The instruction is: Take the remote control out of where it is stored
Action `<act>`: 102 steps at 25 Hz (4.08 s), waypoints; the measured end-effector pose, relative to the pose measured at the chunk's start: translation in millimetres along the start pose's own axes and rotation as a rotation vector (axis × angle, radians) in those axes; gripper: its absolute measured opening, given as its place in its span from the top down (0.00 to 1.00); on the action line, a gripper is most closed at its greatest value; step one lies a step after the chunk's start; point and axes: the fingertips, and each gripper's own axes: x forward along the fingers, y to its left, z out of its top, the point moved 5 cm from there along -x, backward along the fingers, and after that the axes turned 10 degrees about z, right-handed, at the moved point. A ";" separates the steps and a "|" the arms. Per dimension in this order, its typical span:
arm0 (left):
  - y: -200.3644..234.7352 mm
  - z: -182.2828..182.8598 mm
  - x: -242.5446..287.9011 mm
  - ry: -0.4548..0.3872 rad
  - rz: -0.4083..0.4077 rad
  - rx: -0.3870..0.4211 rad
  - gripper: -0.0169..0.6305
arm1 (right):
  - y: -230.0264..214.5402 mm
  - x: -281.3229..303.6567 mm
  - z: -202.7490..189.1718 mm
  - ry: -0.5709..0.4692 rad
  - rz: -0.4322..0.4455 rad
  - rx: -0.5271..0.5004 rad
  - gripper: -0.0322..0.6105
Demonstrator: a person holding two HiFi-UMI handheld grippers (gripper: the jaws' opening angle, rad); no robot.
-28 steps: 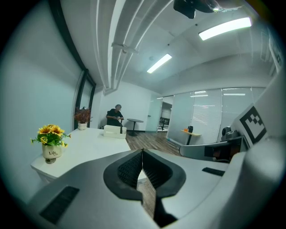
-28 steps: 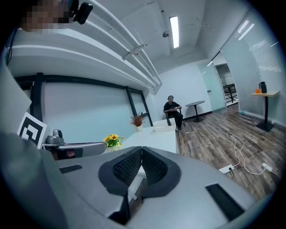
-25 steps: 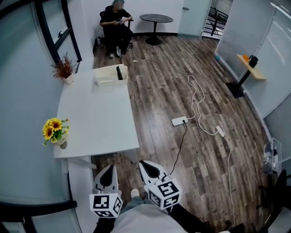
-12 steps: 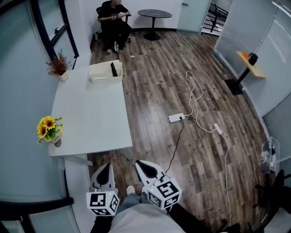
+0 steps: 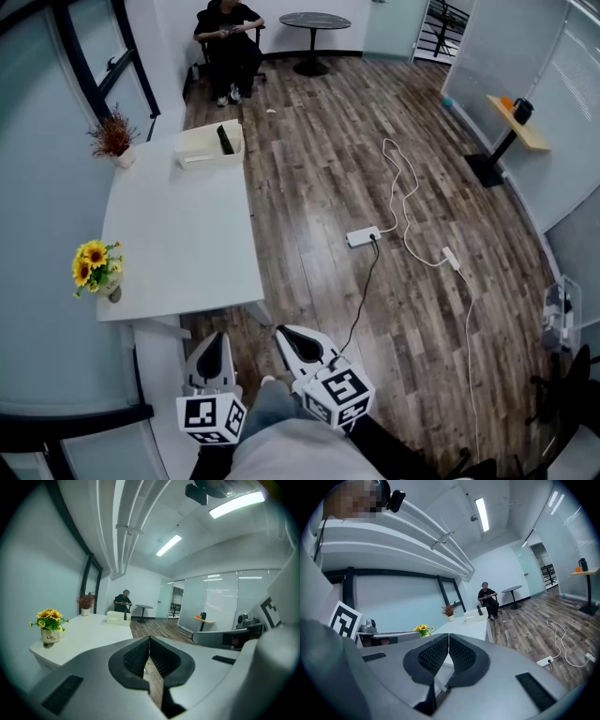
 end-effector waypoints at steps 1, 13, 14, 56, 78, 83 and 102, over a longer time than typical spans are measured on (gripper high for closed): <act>-1.8 -0.1 1.4 -0.002 0.001 -0.002 0.96 | -2.4 0.2 -0.6 0.001 0.000 0.003 0.94; 5.5 24.4 69.2 -0.031 0.002 -0.006 0.96 | -49.7 49.4 26.1 -0.008 -0.001 -0.012 0.94; 6.4 29.3 77.8 -0.034 0.000 -0.005 0.96 | -54.8 54.9 30.4 -0.007 -0.001 -0.013 0.94; -7.3 112.6 338.0 -0.078 0.199 -0.046 0.96 | -282.8 231.9 150.7 0.077 0.201 -0.042 0.94; -4.0 135.7 421.4 -0.075 0.410 -0.070 0.96 | -359.5 320.4 189.8 0.146 0.377 -0.154 0.94; 14.4 150.4 448.1 -0.085 0.399 -0.054 0.96 | -370.9 351.0 199.2 0.159 0.362 -0.164 0.94; 65.5 158.9 493.4 -0.065 0.437 -0.092 0.96 | -387.3 432.5 198.9 0.217 0.399 -0.176 0.91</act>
